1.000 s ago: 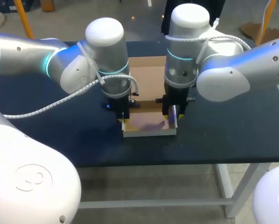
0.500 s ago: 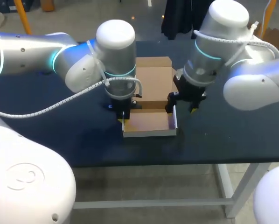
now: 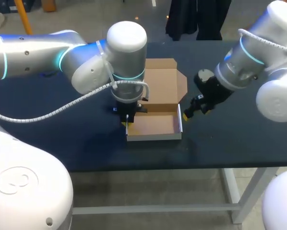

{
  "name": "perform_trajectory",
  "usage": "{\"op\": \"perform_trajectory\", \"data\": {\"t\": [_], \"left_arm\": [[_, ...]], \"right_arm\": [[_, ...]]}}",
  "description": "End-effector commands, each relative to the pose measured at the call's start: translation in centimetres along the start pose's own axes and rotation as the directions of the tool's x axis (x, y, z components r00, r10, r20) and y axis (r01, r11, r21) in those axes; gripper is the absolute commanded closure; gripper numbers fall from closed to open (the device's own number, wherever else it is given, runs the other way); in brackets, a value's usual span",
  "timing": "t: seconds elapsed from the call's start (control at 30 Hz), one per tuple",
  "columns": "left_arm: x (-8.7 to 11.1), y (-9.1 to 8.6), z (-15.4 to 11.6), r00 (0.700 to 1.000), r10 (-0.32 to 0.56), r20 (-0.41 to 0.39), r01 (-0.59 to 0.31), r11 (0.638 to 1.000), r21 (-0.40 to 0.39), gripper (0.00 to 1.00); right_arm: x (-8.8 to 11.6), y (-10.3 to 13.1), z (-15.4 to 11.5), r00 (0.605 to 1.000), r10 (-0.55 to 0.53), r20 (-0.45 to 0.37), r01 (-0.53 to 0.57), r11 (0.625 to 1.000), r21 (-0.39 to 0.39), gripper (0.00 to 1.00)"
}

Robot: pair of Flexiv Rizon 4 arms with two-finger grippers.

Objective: Assemble the packaging by folding the flat box into shape, placing the metal phone stand inside, and closing the box properly

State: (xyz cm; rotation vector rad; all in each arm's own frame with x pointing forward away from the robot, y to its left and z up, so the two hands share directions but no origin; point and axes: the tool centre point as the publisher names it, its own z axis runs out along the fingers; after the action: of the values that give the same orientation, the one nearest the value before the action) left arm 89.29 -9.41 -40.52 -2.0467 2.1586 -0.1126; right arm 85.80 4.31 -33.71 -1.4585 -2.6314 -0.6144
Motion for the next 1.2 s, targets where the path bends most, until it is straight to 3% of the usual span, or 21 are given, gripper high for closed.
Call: {"op": "perform_trajectory", "data": {"t": [0.03, 0.2, 0.33, 0.5, 0.73, 0.83, 1.2], "left_arm": [[0.0, 0.4, 0.1, 1.0, -0.004, 0.028, 0.003, 1.0, 0.008, 1.0], [-0.3, 0.3, 0.1, 1.0, -0.013, 0.024, 0.013, 1.0, 0.008, 1.0], [-0.3, 0.2, 0.0, 1.0, -0.015, 0.02, 0.015, 1.0, 0.009, 1.0], [-0.4, 0.2, 0.0, 1.0, -0.014, 0.014, 0.013, 1.0, 0.008, 1.0], [-0.7, 0.3, -0.3, 1.0, -0.007, 0.011, 0.007, 1.0, 0.011, 1.0], [-0.8, 0.3, -0.3, 1.0, -0.003, 0.017, 0.003, 1.0, 0.01, 1.0], [-1.2, 0.4, 0.0, 0.995, 0.021, 0.097, -0.021, 1.0, 0.001, 1.0]], "right_arm": [[-0.2, -0.2, -0.3, 0.999, -0.003, -0.044, 0.003, 1.0, 0.002, 0.0], [-0.2, -0.2, -0.3, 0.999, -0.003, -0.044, 0.003, 1.0, 0.002, 0.0], [0.1, -1.2, -1.7, 0.973, -0.206, -0.107, 0.197, 0.976, -0.092, 0.0], [-0.2, -3.2, -3.4, 0.892, -0.427, -0.15, 0.403, 0.9, -0.163, 0.0], [-1.4, -5.6, -5.1, 0.781, -0.597, -0.181, 0.559, 0.799, -0.222, 0.0], [-1.3, -6.6, -5.6, 0.735, -0.656, -0.174, 0.62, 0.753, -0.22, 0.0], [-1.1, -8.2, -5.8, 0.694, -0.702, -0.161, 0.676, 0.712, -0.193, 0.0]]}}
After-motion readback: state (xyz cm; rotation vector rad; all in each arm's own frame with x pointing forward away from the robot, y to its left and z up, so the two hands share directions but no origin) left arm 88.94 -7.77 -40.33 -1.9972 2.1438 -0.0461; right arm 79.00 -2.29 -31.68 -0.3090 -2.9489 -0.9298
